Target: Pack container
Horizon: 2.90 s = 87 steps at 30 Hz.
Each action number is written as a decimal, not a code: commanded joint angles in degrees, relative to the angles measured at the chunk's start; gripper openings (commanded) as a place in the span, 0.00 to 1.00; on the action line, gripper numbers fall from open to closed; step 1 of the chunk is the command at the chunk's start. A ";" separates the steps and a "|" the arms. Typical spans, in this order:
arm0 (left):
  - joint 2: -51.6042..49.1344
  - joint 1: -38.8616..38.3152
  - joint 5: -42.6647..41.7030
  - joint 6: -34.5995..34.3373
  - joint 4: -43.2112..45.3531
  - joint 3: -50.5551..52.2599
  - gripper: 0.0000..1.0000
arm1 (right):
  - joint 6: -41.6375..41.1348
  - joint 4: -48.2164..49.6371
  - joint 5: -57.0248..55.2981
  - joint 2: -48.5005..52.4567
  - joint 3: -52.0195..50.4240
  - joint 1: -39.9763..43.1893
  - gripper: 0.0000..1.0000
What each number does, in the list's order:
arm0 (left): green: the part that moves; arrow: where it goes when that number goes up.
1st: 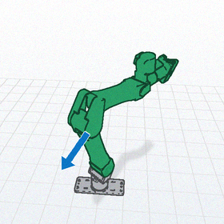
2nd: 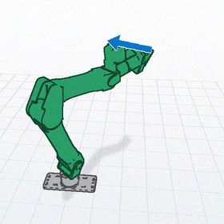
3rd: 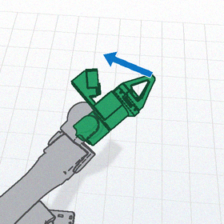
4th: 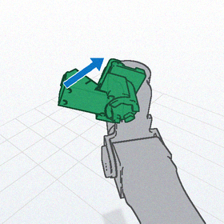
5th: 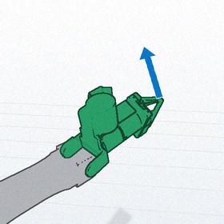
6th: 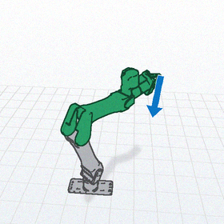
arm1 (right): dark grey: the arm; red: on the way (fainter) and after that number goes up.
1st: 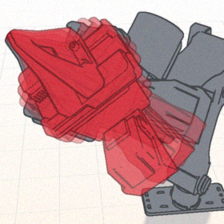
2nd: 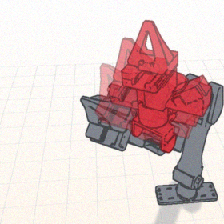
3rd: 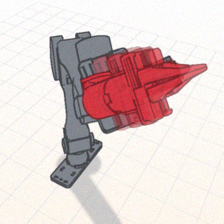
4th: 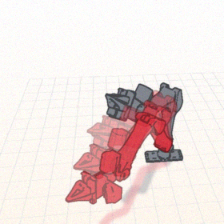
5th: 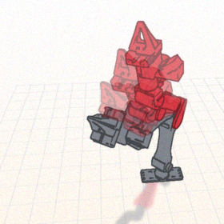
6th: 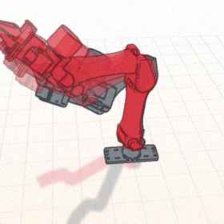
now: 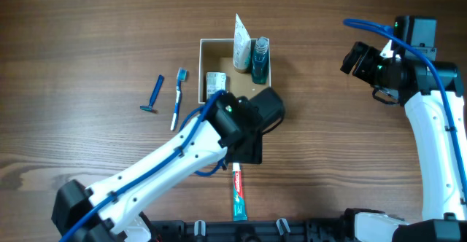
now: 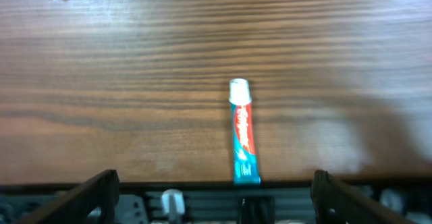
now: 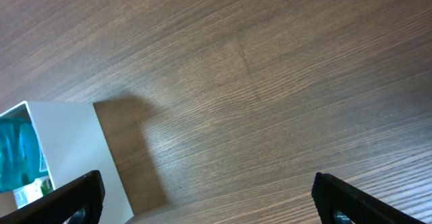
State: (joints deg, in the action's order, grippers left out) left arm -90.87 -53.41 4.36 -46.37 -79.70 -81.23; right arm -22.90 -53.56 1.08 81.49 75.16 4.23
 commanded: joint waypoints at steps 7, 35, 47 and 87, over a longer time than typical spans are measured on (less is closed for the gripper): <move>-0.24 1.14 -11.39 -9.35 18.58 19.45 0.85 | 0.24 0.17 0.31 0.00 0.37 0.13 1.00; -11.21 1.18 -24.50 -0.31 30.14 27.45 0.48 | 0.24 0.15 0.31 0.00 0.37 0.13 1.00; -10.99 1.20 -24.50 0.74 29.81 27.41 0.04 | 0.26 0.17 0.31 0.00 0.37 0.13 1.00; -4.96 33.99 -22.67 32.89 40.37 2.14 0.04 | 0.26 0.17 0.31 0.02 0.37 0.13 1.00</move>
State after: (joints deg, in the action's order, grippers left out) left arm -92.53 -19.27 -11.84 -18.33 -41.32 -78.46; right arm -22.90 -53.54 1.08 81.49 75.16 4.23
